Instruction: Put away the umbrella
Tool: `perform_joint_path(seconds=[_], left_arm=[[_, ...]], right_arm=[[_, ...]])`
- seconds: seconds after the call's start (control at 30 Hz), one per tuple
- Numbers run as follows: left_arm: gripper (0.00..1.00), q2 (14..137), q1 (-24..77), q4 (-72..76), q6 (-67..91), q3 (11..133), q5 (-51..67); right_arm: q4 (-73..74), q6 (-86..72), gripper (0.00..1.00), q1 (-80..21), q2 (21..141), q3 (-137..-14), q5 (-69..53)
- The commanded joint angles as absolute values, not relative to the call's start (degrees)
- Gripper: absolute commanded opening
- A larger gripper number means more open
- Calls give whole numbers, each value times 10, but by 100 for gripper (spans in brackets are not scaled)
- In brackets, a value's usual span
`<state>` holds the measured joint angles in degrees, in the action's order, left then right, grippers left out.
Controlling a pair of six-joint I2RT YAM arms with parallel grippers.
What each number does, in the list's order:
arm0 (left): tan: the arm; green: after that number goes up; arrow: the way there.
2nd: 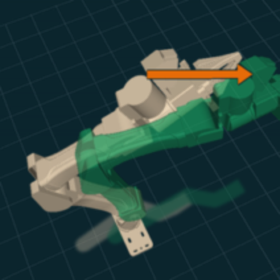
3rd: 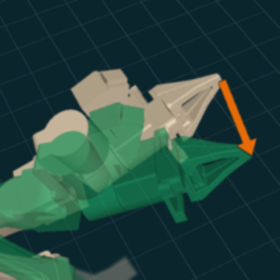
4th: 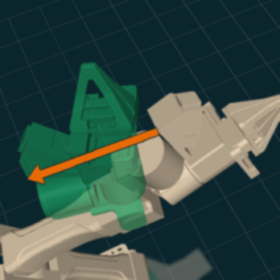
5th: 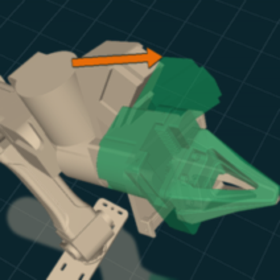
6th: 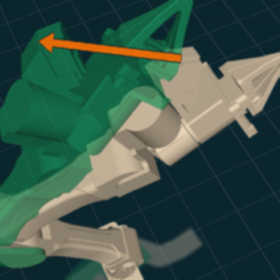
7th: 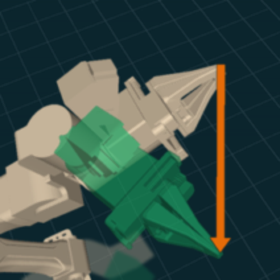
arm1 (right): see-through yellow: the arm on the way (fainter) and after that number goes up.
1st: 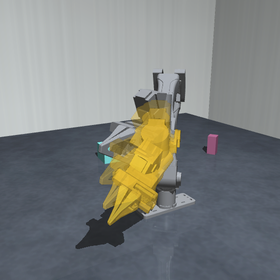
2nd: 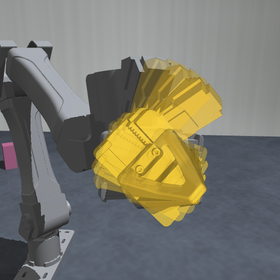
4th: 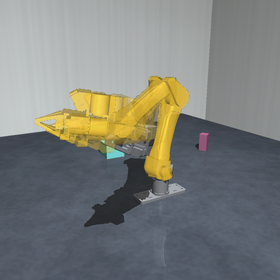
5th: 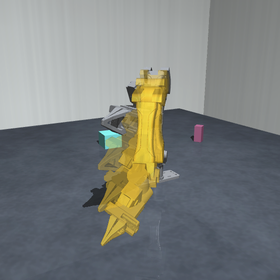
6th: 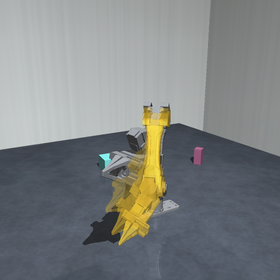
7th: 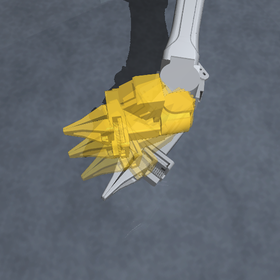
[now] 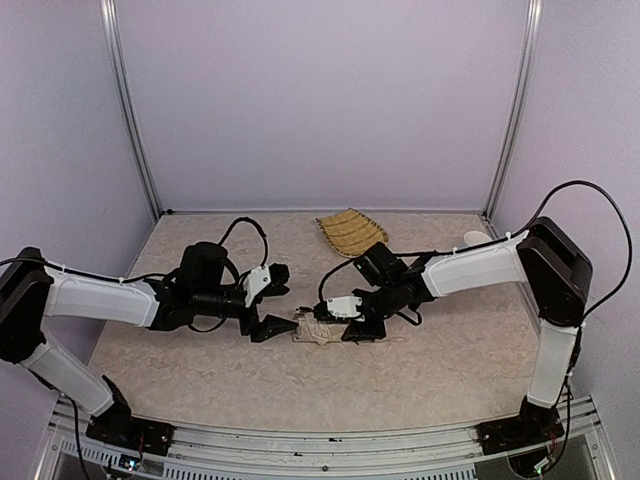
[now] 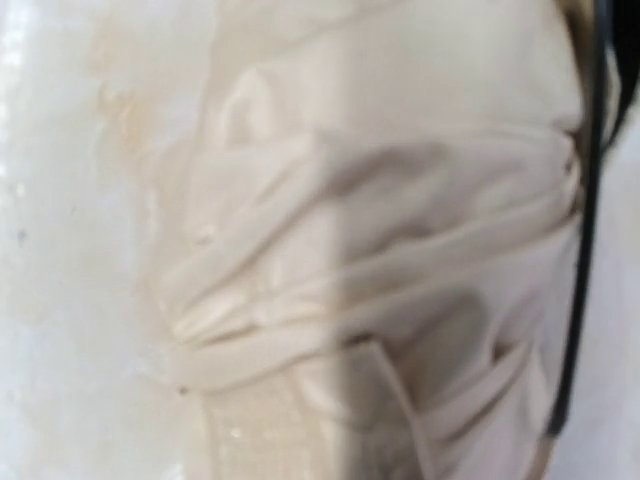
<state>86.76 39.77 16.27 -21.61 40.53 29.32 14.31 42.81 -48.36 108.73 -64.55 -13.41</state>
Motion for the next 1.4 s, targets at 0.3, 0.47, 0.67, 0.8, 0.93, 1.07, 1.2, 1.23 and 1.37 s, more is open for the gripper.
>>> perform_joint_path(seconds=[0.3, 0.47, 0.67, 0.8, 0.93, 1.07, 1.2, 1.23, 1.37], left_arm=[[88, 953, 545, 154, -456, 439, -7], [90, 1022, 538, 129, -506, 502, -13], [91, 1069, 526, 129, -525, 530, -19], [89, 1108, 502, 32, -514, 587, 40], [76, 1154, 498, -66, -483, 646, 47], [58, 1172, 499, -120, -458, 666, 67], [42, 1175, 505, -140, -440, 661, 90], [35, 1178, 507, -144, -436, 662, 88], [6, 1200, 515, -174, -429, 680, 79]], right_arm=[[438, 364, 4, -417, 1249, -783, -340], [456, 369, 4, -399, 1277, -821, -373], [453, 383, 5, -393, 1283, -835, -383], [452, 382, 7, -388, 1286, -846, -386], [419, 365, 12, -382, 1269, -842, -388], [378, 344, 15, -376, 1247, -837, -392], [351, 332, 15, -371, 1233, -832, -396], [348, 329, 16, -371, 1232, -831, -396], [327, 317, 23, -367, 1218, -821, -398]])
